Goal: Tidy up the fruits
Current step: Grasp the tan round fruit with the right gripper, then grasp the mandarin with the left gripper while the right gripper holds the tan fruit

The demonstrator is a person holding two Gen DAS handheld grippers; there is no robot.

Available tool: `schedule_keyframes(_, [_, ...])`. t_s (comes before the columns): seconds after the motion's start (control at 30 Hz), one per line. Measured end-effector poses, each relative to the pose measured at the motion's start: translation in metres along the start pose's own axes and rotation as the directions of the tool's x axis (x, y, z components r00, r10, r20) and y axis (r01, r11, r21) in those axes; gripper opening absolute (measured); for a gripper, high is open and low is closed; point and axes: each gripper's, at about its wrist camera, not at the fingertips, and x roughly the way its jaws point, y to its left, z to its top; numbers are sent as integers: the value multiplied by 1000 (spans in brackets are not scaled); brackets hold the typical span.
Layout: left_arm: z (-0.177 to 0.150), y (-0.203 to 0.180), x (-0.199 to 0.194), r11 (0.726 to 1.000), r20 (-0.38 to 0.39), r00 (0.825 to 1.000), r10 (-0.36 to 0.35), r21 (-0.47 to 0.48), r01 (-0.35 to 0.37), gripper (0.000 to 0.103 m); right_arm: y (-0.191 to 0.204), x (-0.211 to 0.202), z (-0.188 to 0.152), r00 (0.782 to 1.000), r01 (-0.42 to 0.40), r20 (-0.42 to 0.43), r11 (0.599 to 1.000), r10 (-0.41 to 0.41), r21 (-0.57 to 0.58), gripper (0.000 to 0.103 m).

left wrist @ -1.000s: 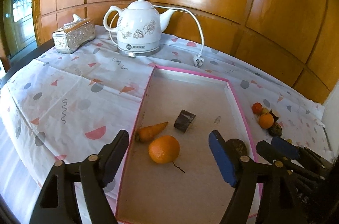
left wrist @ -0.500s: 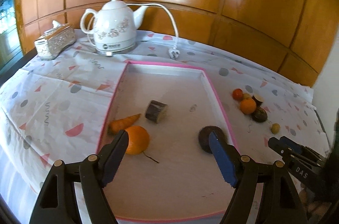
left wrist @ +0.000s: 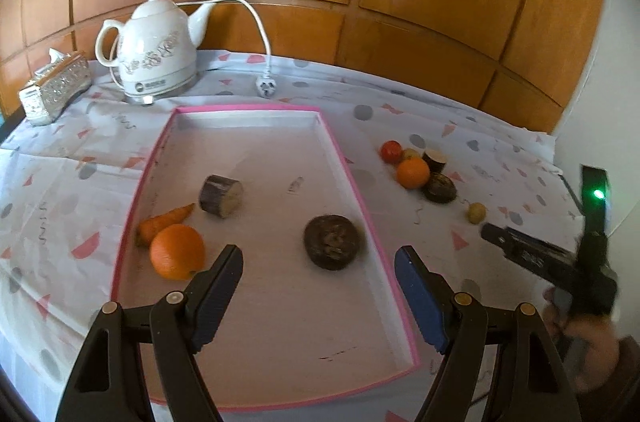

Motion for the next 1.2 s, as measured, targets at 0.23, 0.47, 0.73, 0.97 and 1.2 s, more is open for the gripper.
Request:
schedule_keyframes(0.23, [0, 0, 4, 1000, -17, 1000, -26, -18, 25, 79, 13, 27, 19, 999, 30, -16, 998, -31, -58, 38])
schedule_keyframes(0.47, [7, -6, 8, 998, -22, 998, -64, -19, 64, 78, 18, 37, 23, 998, 64, -20, 993, -66, -103, 26])
schedule_keyframes(0.73, [24, -23, 24, 995, -63, 994, -91, -38, 88, 75, 12, 30, 17, 998, 57, -11, 995, -58, -86, 26])
schedule_keyframes(0.97, [39, -49, 47, 993, -109, 987, -113, -24, 111, 57, 11, 26, 13, 998, 61, -4, 994, -61, -95, 26])
schedule_keyframes(1.2, [55, -68, 77, 988, -149, 978, -147, -61, 139, 53, 10, 26, 11, 999, 53, -2, 995, -54, -89, 26])
